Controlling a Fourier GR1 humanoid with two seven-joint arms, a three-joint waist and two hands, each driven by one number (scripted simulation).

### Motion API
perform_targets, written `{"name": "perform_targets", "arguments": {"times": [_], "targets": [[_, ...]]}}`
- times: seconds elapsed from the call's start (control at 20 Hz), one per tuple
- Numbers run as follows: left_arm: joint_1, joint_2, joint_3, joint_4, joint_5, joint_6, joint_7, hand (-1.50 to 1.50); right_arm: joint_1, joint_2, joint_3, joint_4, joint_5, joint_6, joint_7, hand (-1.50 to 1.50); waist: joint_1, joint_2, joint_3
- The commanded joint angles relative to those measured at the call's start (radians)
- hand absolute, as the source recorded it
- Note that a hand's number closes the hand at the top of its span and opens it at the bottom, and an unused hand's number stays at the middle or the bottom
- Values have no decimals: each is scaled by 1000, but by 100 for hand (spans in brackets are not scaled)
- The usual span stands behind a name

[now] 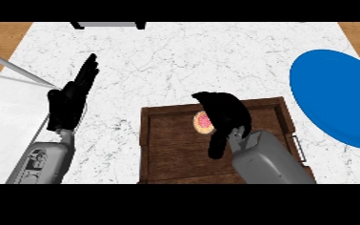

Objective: Pick the cupcake from the tray and place it in the plate

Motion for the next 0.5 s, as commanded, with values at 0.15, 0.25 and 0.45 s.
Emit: {"name": "perform_targets", "arguments": {"times": [0.15, 0.25, 0.45], "targets": [[-13, -2, 31, 22, -6, -29, -4, 0, -67, 15, -49, 152, 133, -91, -181, 150, 4, 1, 0], [-9, -30, 23, 89, -45, -9, -100, 0, -15, -6, -56, 136, 157, -103, -217, 150, 0, 1, 0], [11, -10, 42, -63, -16, -40, 46, 0, -13, 36, -61, 156, 228, -148, -244, 150, 4, 0, 0]]}}
